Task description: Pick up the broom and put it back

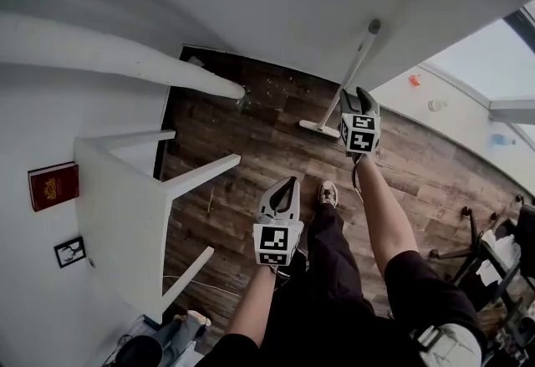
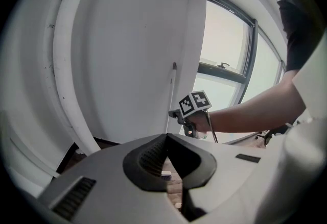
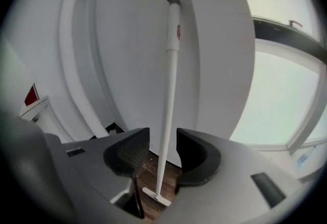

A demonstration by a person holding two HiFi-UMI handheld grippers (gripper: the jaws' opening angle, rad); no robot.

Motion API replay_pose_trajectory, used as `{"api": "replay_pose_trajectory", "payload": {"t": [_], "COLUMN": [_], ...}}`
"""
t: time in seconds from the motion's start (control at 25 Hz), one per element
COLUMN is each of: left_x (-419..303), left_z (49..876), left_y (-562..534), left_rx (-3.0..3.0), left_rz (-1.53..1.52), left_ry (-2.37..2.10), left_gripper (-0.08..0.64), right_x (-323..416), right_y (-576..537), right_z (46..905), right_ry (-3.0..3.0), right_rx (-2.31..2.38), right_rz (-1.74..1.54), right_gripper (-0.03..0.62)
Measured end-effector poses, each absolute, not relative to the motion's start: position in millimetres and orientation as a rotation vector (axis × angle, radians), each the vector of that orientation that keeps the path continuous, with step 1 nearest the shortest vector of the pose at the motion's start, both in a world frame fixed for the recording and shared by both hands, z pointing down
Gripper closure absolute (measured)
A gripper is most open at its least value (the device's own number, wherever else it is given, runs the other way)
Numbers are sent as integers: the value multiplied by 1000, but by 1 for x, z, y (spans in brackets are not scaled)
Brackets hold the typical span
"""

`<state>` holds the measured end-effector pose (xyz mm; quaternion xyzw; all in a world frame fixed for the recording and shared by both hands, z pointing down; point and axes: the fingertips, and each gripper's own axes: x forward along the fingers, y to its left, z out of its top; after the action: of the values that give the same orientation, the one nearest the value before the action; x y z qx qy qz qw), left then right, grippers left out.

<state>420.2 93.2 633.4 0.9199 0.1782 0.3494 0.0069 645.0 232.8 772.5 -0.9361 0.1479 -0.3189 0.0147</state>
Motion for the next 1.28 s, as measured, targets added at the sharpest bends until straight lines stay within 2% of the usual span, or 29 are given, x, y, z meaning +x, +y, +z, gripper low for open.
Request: {"api": "replay_pose_trajectory", "payload": {"t": [0.16, 0.32, 0.4, 0.6, 1.0, 1.28], "left_x": [404, 389, 383, 349, 265, 233], "left_z": [628, 613, 602, 573, 493, 430], "left_y": [104, 89, 82, 77, 53, 56], "left_rx": [2838, 2851, 2880, 2872, 2873, 2844], "left_rz": [1090, 1022, 980, 877, 665, 494], "left_ry": [621, 613, 613, 714, 959, 1064], "left_gripper": [560, 558, 560, 559, 558, 558], "right_x": [570, 492, 463, 401, 260, 217], "right_y": [260, 277, 264, 208, 152, 142], "right_z": [768, 739, 709, 625, 497, 417], "right_ry": [427, 416, 443, 501, 409, 395], "right_rx": [-2914, -3009, -3046, -3025, -3154, -3185], "right_rz": [-1044, -1056, -965, -735, -509, -281], "right_gripper": [431, 533, 555, 568, 569, 569]}}
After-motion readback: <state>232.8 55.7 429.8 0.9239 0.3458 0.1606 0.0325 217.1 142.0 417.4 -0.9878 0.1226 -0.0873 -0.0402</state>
